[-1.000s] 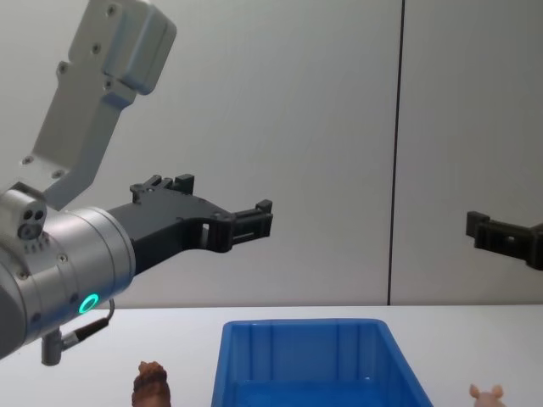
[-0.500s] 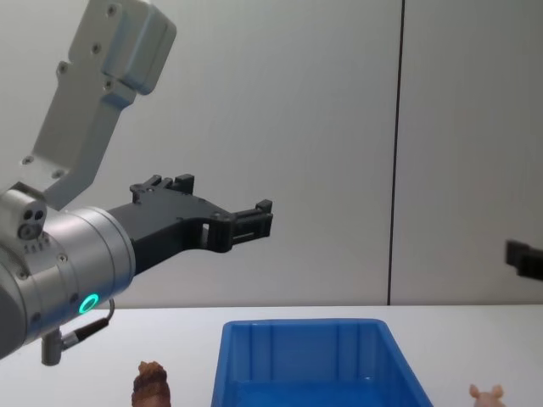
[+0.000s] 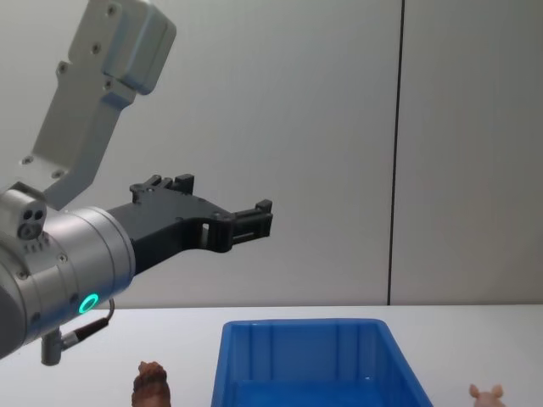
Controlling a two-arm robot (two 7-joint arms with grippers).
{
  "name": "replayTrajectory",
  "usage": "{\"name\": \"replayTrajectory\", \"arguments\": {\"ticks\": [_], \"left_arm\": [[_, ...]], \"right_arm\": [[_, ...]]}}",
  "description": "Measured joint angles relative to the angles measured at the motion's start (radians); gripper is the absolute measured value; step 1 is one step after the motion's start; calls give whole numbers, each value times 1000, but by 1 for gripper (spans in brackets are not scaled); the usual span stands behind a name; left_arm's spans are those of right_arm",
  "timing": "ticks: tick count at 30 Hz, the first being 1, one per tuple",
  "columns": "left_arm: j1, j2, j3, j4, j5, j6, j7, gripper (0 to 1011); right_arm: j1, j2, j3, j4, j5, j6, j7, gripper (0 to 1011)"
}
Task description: Pick up the two dolls from the table and place them into the box.
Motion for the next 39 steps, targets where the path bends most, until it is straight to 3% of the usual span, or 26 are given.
{"name": "replayTrajectory", "arguments": {"ticks": [15, 39], "left_arm": [[0, 0, 0, 0, 0, 0, 0, 1001], [0, 0, 0, 0, 0, 0, 0, 1001]], "right_arm": [[8, 19, 4, 75, -17, 53, 55, 1001], [51, -19, -39, 191, -50, 105, 115, 994]]}}
